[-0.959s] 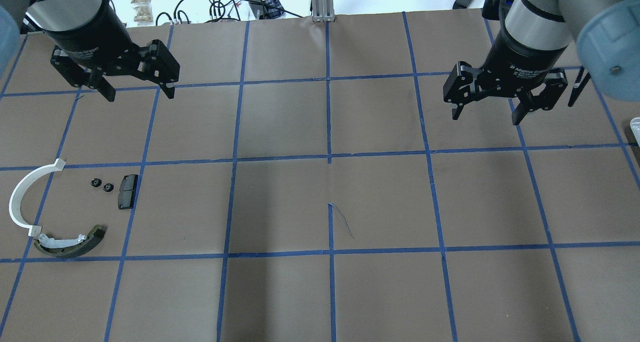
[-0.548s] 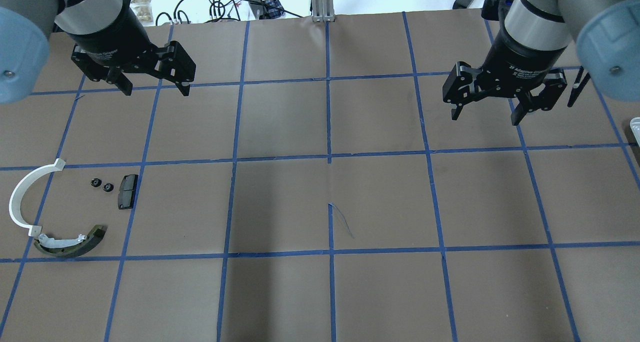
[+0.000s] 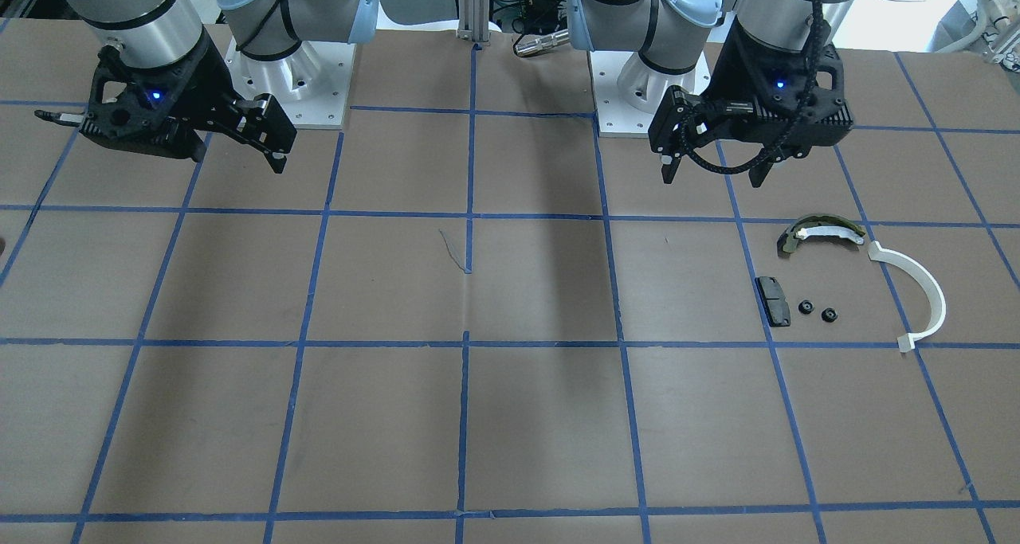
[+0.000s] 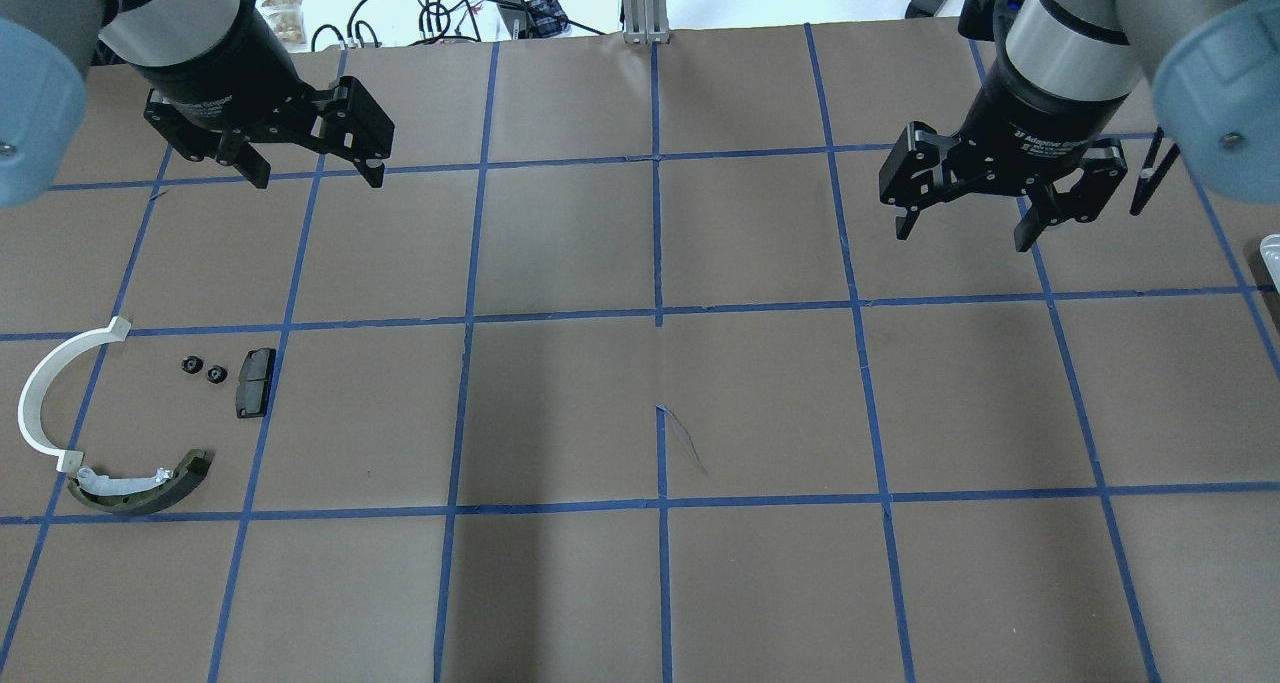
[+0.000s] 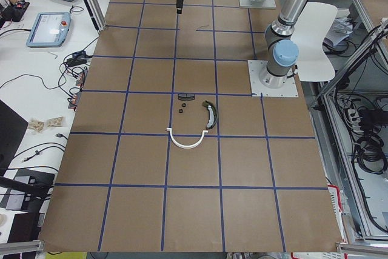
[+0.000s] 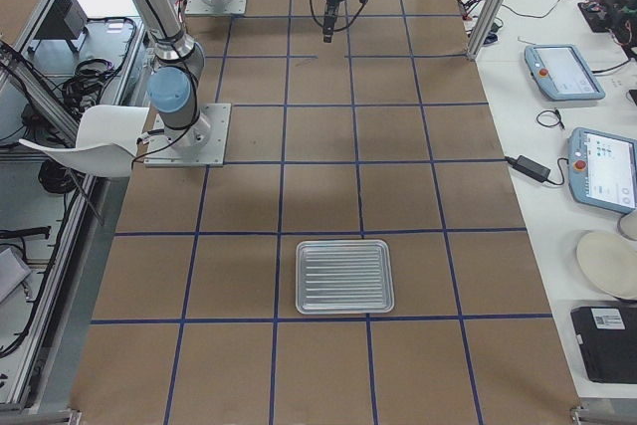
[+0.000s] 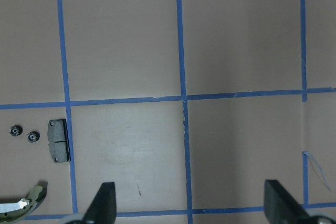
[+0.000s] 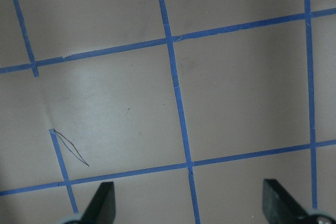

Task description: Place bearing gear from tray to pile

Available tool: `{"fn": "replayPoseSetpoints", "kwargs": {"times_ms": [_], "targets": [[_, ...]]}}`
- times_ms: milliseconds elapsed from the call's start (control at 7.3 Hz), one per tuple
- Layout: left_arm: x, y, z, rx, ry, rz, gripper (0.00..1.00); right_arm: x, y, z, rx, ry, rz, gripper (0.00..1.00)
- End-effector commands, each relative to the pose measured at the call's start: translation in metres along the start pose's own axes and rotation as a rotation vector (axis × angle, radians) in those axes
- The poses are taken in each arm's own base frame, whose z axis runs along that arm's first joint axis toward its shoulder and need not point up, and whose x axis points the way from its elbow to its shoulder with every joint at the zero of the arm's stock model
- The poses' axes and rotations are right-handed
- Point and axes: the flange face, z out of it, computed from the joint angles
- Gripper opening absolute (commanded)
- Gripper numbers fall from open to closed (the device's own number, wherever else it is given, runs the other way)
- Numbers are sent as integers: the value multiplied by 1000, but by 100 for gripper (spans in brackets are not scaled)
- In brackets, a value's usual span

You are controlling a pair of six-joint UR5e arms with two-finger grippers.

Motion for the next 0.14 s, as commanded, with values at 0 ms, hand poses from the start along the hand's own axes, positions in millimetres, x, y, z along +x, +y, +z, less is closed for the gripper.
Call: {"fn": "replayPoseSetpoints", "kwargs": {"times_ms": [0], "targets": [[-1,1,-1,1,-4,0,100,-1,1,2,-4,2,-1,100]]}}
